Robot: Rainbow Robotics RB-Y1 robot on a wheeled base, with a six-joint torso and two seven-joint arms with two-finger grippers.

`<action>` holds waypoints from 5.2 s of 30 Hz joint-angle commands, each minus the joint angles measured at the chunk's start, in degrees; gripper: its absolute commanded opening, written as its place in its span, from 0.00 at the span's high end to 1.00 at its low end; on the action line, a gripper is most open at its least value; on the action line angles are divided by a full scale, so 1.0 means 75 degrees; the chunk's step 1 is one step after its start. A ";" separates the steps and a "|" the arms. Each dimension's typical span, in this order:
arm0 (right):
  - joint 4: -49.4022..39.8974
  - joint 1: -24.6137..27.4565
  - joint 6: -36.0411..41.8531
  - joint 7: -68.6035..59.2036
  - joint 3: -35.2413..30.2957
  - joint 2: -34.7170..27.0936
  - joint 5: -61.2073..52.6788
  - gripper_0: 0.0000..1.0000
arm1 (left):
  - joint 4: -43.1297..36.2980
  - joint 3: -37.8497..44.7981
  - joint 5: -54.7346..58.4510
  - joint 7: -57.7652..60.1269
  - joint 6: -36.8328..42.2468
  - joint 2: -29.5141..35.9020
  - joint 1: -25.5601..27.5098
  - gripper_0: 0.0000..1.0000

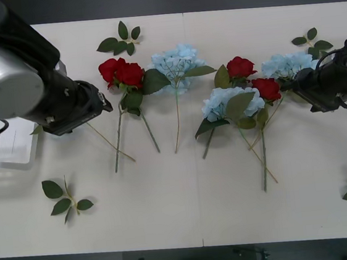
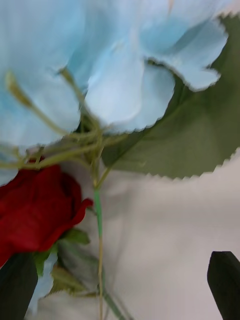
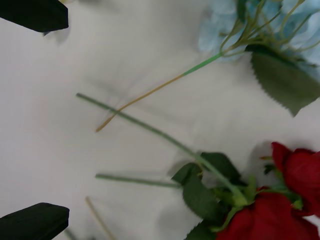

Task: Put the red flowers into the right box and the blue flowers into the left box

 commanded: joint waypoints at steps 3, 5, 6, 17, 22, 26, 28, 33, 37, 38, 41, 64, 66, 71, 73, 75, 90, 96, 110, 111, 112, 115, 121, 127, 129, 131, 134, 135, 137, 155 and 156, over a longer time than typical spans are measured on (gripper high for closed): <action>0.0603 -0.0401 -0.0092 -0.0219 -0.0050 0.0229 0.0295 0.00 | -0.0097 -0.2125 -0.2577 0.1586 -0.0303 -0.0085 -0.0396 0.00; 0.0778 -0.0425 -0.0162 -0.0184 0.0009 0.0311 0.0330 0.00 | 0.0302 -0.2559 -0.2988 0.1949 -0.0678 -0.0085 -0.0442 0.00; 0.0849 -0.0448 -0.0221 -0.0184 0.0068 0.0323 0.0354 0.00 | 0.0489 -0.2688 -0.3140 0.2055 -0.0865 -0.0085 -0.0431 0.00; 0.1915 -0.1058 -0.0818 -0.0219 0.0935 0.0803 0.0623 0.00 | 0.1966 -0.2957 -0.4171 0.2020 -0.2154 -0.0108 -0.0442 0.00; 0.2524 -0.1351 -0.0830 -0.0172 0.0947 0.1213 0.0822 0.00 | 0.2693 -0.2934 -0.4968 0.1996 -0.2670 -0.0272 -0.0431 0.00; 0.2771 -0.1491 -0.0830 -0.0172 0.0993 0.1424 0.1021 0.00 | 0.3173 -0.2922 -0.5343 0.1996 -0.2728 -0.0424 -0.0431 0.00; 0.2782 -0.1515 -0.0842 -0.0172 0.1029 0.1471 0.1115 0.06 | 0.3290 -0.2934 -0.5343 0.2008 -0.2787 -0.0436 -0.0431 0.00; 0.2782 -0.1538 -0.0830 -0.0196 0.1075 0.1541 0.1256 1.00 | 0.3818 -0.2922 -0.5484 0.2008 -0.3256 -0.0483 -0.0431 0.00; 0.2782 -0.1550 -0.0830 -0.0172 0.1075 0.1553 0.1232 1.00 | 0.4439 -0.2922 -0.5835 0.2008 -0.3607 -0.0694 -0.0431 0.00; 0.2782 -0.1550 -0.0842 -0.0172 0.1075 0.1553 0.1221 1.00 | 0.4638 -0.2922 -0.5964 0.1996 -0.3701 -0.0788 -0.0431 0.00; 0.2771 -0.1561 -0.0842 -0.0149 0.1075 0.1565 0.1221 1.00 | 0.5118 -0.2922 -0.6269 0.1996 -0.3982 -0.0987 -0.0431 0.00; 0.2091 -0.1268 -0.0971 0.3402 0.0818 -0.0369 -0.3701 1.00 | 0.1087 -0.1141 -0.4347 0.0098 -0.2869 0.0501 -0.0067 1.00; 0.1880 -0.1058 -0.0971 0.4245 0.0794 -0.0744 -0.4568 1.00 | 0.0993 -0.0637 -0.4382 -0.0465 -0.2928 0.0665 0.0155 1.00; 0.1071 -0.0038 -0.0971 0.7081 0.0138 -0.1400 -0.6736 1.00 | 0.1064 0.0476 -0.4394 -0.1765 -0.3185 0.1228 0.0683 1.00; 0.0708 0.0442 -0.0971 0.8195 -0.0261 -0.1470 -0.7240 1.00 | 0.1087 0.0804 -0.4394 -0.2105 -0.3279 0.1439 0.0952 1.00; 0.0216 0.1017 -0.0971 0.9519 -0.0846 -0.1459 -0.7639 1.00 | 0.1146 0.1191 -0.4335 -0.2504 -0.3502 0.1673 0.1327 1.00; -0.3124 0.2810 -0.0877 1.3925 -0.2803 0.0358 -0.8119 1.00 | 0.3829 0.2386 -0.2648 -0.5586 -0.6678 0.2072 0.2183 0.02; -0.3452 0.2540 -0.0701 1.4781 -0.2792 0.1377 -0.7604 1.00 | 0.3466 0.2386 -0.1605 -0.6195 -0.6748 0.2072 0.2218 0.00; -0.3476 0.1638 0.0318 1.4792 -0.2768 0.2643 -0.6631 1.00 | 0.1907 0.2398 0.3387 -1.0496 -0.5506 0.0876 0.2183 0.00; -0.3476 0.1603 0.0412 1.4792 -0.2757 0.2678 -0.6654 1.00 | 0.1978 0.2386 0.3844 -1.1199 -0.5342 0.0607 0.2183 0.00; -0.3476 0.1591 0.0436 1.4781 -0.2757 0.2678 -0.6666 1.00 | 0.2048 0.2398 0.4243 -1.1644 -0.5260 0.0454 0.2218 0.00; -0.3476 0.1544 0.0565 1.4757 -0.2757 0.2702 -0.6736 1.00 | 0.2868 0.2363 0.6340 -1.4082 -0.4896 -0.0167 0.2229 0.00; -0.3476 0.1532 0.0576 1.4699 -0.2768 0.2702 -0.6795 1.00 | 0.3923 0.1789 0.8192 -1.7768 -0.4193 -0.0881 0.2030 0.00; -0.3476 0.1532 0.0576 1.4617 -0.2757 0.2713 -0.6795 1.00 | 0.3946 0.1238 0.8977 -1.7768 -0.4182 -0.1256 0.1948 0.00; -0.3476 0.1532 0.0576 1.4605 -0.2757 0.2702 -0.6783 1.00 | 0.3946 0.1168 0.9153 -1.7768 -0.4182 -0.1421 0.1925 0.00; -0.3476 0.1532 0.0576 1.4593 -0.2757 0.2702 -0.6795 1.00 | 0.3946 0.1121 0.9305 -1.7768 -0.4193 -0.1702 0.1901 0.00; -0.3476 0.1532 0.0576 1.4581 -0.2757 0.2702 -0.6783 1.00 | 0.3946 0.1121 0.9469 -1.7768 -0.4205 -0.2077 0.1784 0.00; -0.3476 0.1532 0.0576 1.4570 -0.2768 0.2690 -0.6795 1.00 | 0.3935 0.1121 0.9540 -1.7768 -0.4193 -0.2217 0.1737 0.00; -0.3476 0.1532 0.0576 1.4570 -0.2768 0.2690 -0.6795 1.00 | 0.3946 0.1109 0.9598 -1.7768 -0.4205 -0.2405 0.1690 0.00; -0.3464 0.1532 0.0576 1.4628 -0.2768 0.2690 -0.6783 1.00 | 0.3864 0.0043 1.0055 -1.7768 -0.4428 -0.2932 0.1456 0.64; -0.3476 0.1532 0.0565 1.4628 -0.2768 0.2678 -0.6783 1.00 | 0.3853 -0.0040 1.0055 -1.7768 -0.4463 -0.2932 0.1456 0.94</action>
